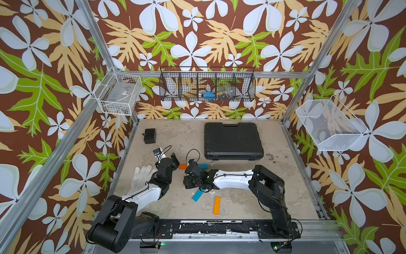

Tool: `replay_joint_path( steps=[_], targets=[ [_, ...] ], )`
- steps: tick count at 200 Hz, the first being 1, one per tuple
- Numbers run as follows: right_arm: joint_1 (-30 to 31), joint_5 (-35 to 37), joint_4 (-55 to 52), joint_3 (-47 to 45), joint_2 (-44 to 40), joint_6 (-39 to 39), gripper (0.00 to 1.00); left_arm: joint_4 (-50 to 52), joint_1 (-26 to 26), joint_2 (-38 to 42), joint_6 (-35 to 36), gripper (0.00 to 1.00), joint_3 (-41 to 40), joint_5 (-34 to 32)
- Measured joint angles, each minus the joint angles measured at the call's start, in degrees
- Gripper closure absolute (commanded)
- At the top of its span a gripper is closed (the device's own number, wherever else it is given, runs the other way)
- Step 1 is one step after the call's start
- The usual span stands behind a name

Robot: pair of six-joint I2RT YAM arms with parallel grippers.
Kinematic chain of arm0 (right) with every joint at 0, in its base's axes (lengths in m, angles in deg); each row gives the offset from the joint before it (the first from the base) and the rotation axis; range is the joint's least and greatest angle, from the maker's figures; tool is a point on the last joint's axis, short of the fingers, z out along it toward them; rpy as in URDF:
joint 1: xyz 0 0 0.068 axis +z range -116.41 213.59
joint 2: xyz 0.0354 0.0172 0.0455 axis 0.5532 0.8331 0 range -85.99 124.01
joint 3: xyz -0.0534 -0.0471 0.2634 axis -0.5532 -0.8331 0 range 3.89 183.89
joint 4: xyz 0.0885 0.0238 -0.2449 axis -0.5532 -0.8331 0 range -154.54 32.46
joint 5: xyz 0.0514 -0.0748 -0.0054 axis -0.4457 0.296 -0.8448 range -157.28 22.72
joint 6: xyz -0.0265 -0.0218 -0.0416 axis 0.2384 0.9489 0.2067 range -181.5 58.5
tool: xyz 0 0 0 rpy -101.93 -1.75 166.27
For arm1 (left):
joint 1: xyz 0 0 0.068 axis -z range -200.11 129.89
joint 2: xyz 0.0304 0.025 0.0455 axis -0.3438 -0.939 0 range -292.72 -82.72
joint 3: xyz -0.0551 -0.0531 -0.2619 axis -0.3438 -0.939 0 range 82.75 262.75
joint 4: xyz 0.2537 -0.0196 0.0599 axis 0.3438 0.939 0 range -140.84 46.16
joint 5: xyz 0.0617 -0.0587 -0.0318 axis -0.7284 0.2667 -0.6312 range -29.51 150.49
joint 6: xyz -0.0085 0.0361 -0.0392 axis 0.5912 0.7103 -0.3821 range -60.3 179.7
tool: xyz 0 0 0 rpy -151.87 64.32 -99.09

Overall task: Assemble the number 7 with building blocks
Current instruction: Assemble the building block at the center of the board.

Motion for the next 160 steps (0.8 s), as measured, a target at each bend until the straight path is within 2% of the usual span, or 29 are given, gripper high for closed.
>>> replay_joint_path(
  steps=[92,160],
  targets=[
    [0.7,7.0,-7.6,7.4,4.7,2.7,0.36,0.0,0.0,-0.3,0.0,0.28,0.1,0.8],
    [2.2,10.6,-9.7,7.3,4.8,3.1,0.53,0.0,0.0,-0.6,0.0,0.28,0.2,0.9]
  ],
)
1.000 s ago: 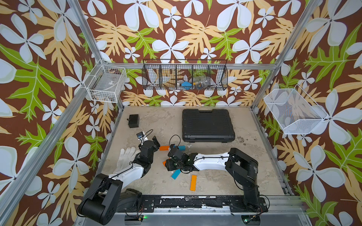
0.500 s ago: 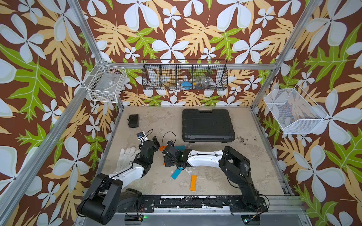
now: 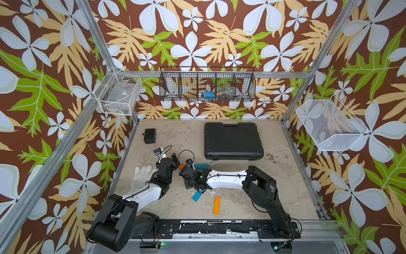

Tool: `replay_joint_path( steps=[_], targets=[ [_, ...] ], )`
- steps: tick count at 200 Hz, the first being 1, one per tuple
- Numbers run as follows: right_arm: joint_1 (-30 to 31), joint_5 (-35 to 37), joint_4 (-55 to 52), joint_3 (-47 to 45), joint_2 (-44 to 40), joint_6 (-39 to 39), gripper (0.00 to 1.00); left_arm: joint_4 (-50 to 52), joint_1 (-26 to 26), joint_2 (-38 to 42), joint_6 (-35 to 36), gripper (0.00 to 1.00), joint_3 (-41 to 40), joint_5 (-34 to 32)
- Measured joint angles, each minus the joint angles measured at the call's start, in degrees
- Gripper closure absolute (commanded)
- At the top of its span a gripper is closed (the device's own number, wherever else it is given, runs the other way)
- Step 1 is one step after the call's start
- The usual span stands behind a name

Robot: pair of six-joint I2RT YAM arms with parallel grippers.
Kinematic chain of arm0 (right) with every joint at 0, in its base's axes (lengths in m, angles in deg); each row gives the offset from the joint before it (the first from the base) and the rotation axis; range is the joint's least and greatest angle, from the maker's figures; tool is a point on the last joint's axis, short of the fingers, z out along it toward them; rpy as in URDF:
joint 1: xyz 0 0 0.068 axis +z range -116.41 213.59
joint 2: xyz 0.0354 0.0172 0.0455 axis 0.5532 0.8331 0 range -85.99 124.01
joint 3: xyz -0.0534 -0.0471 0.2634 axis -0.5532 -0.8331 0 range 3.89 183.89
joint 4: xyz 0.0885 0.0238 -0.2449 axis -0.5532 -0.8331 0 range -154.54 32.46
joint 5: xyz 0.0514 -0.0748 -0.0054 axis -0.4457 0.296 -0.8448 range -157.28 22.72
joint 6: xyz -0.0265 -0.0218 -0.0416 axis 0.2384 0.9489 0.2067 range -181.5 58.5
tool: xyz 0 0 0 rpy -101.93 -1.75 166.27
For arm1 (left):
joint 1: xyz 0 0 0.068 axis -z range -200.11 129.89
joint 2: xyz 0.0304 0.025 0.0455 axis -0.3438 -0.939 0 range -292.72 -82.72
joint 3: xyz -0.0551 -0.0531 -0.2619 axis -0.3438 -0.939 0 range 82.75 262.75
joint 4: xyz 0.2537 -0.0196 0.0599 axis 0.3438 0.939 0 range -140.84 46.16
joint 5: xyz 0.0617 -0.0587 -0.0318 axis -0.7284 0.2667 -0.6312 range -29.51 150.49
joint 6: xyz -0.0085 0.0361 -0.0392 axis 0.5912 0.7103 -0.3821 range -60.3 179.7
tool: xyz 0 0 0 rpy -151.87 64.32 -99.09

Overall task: Assemble the number 7 with building blocks
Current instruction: Assemble the building block at the center of the board.

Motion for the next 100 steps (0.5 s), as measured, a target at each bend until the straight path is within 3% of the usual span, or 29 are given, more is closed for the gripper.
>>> replay_joint_path(
  steps=[40,100],
  targets=[
    [1.5,0.4,-0.3,-3.5,-2.4,-0.1,0.77,0.0,0.0,0.0,0.0,0.28,0.0,0.1],
    [0.9,-0.2,0.1,-12.7,-9.2,-0.1,0.78,0.0,0.0,-0.1,0.0,0.28,0.0,0.3]
  ],
)
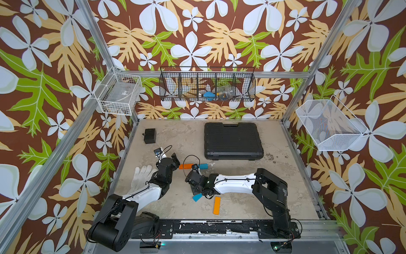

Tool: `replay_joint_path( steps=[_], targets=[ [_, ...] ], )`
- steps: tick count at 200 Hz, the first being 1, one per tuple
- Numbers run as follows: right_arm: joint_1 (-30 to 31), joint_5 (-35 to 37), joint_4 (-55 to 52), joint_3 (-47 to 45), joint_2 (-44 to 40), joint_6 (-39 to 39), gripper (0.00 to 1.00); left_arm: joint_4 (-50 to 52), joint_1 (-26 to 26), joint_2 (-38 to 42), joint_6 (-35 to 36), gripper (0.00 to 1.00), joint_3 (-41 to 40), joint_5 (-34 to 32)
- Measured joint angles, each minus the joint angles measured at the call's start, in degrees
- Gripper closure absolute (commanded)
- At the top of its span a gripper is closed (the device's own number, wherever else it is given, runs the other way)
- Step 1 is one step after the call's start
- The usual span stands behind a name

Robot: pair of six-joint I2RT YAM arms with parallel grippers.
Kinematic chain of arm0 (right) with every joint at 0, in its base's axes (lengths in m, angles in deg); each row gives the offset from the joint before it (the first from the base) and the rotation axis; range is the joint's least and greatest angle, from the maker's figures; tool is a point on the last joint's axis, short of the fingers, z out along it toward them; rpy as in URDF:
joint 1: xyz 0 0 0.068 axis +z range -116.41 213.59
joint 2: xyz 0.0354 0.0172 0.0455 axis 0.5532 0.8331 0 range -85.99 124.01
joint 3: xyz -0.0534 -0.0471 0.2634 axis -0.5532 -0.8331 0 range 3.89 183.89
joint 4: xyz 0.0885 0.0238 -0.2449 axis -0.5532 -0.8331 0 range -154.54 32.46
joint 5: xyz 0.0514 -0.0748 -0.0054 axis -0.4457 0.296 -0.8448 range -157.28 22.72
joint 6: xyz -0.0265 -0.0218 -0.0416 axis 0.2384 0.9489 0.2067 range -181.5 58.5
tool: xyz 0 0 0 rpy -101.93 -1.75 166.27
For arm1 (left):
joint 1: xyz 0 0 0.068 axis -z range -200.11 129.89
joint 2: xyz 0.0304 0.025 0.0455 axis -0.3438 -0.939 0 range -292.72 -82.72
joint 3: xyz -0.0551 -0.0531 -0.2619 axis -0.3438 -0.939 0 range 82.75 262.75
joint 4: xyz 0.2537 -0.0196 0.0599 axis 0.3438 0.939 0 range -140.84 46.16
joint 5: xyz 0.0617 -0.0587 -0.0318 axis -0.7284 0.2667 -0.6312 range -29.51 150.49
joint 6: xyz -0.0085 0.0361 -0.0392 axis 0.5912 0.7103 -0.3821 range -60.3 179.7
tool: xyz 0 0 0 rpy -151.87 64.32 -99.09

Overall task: Assemble the number 7 with building blocks
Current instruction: Assemble the building block at the center of the board.

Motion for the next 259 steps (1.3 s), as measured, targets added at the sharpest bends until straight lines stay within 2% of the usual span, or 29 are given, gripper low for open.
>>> replay_joint_path(
  steps=[52,182,204,217,225,259],
  targets=[
    [-5.1,-2.1,3.7,-9.7,-6.8,-0.4,0.78,0.0,0.0,-0.7,0.0,0.28,0.3,0.5],
    [-7.9,-3.9,9.2,-10.4,-5.8,-1.7,0.81,0.0,0.0,-1.1,0.0,0.28,0.6,1.5],
    [-7.9,-3.7,8.2,-11.0,-6.6,-1.9,0.77,0.0,0.0,-1.3,0.0,0.28,0.6,1.7],
    [-8.0,-3.5,6.8,-11.0,-7.1,-1.8,0.65,0.0,0.0,-1.3,-0.1,0.28,0.6,1.7],
    [-8.0,-3.5,6.1,-10.8,-7.3,-1.8,0.62,0.0,0.0,-1.4,-0.2,0.28,0.6,1.7],
    [-8.3,-4.3,1.9,-8.6,-7.1,-1.8,0.61,0.0,0.0,-1.6,-0.2,0.28,0.6,1.7]
  ],
)
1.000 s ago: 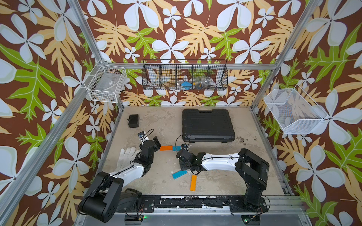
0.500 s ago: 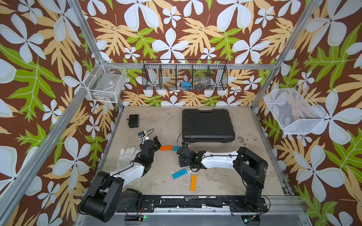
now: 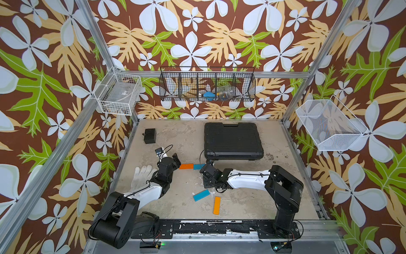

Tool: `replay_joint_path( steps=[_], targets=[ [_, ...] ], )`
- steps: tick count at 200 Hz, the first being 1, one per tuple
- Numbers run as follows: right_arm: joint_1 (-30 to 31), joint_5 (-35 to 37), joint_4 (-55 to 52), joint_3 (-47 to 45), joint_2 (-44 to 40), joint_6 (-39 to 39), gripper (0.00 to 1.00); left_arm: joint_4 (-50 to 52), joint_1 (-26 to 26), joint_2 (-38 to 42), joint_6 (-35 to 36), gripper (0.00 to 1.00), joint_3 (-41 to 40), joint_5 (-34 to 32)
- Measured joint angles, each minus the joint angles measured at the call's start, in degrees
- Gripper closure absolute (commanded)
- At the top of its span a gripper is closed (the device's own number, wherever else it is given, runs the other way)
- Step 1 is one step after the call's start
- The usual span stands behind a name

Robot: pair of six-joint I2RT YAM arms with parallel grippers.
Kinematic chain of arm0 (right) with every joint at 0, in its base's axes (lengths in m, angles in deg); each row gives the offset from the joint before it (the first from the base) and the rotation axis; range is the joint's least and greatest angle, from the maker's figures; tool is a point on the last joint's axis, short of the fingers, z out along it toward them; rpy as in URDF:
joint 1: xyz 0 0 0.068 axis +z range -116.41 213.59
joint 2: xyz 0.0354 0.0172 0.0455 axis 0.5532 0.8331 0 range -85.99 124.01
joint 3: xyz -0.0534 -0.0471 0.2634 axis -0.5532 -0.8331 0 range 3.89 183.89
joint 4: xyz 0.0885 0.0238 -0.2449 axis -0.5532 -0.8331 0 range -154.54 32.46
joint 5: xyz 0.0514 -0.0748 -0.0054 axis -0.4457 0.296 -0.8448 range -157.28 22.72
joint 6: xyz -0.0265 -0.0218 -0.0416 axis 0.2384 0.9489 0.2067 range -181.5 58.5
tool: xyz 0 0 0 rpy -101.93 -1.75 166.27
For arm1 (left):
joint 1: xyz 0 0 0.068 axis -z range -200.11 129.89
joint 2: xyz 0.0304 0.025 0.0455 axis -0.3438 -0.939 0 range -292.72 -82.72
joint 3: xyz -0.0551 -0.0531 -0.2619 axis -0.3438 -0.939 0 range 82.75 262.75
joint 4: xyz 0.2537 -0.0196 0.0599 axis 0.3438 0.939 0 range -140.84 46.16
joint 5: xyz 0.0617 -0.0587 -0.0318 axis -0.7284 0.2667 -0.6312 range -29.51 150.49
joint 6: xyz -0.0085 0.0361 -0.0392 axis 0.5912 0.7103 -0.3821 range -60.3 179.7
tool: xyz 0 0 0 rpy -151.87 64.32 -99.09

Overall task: Assemble the number 7 with building blocks
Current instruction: Assemble the building block at the center of the board.

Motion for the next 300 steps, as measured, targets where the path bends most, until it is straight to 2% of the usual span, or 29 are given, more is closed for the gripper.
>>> replay_joint_path(
  steps=[65,185,300],
  targets=[
    [0.0,0.3,-2.9,5.2,4.0,-0.1,0.68,0.0,0.0,-0.9,0.0,0.28,0.0,0.0],
    [0.0,0.4,-2.6,2.9,2.2,-5.8,0.66,0.0,-0.1,-2.1,0.0,0.28,0.4,0.0],
    [0.0,1.6,-8.1,10.2,6.8,-9.0,0.67,0.0,-0.1,-2.4,0.0,0.28,0.7,0.0]
  ],
)
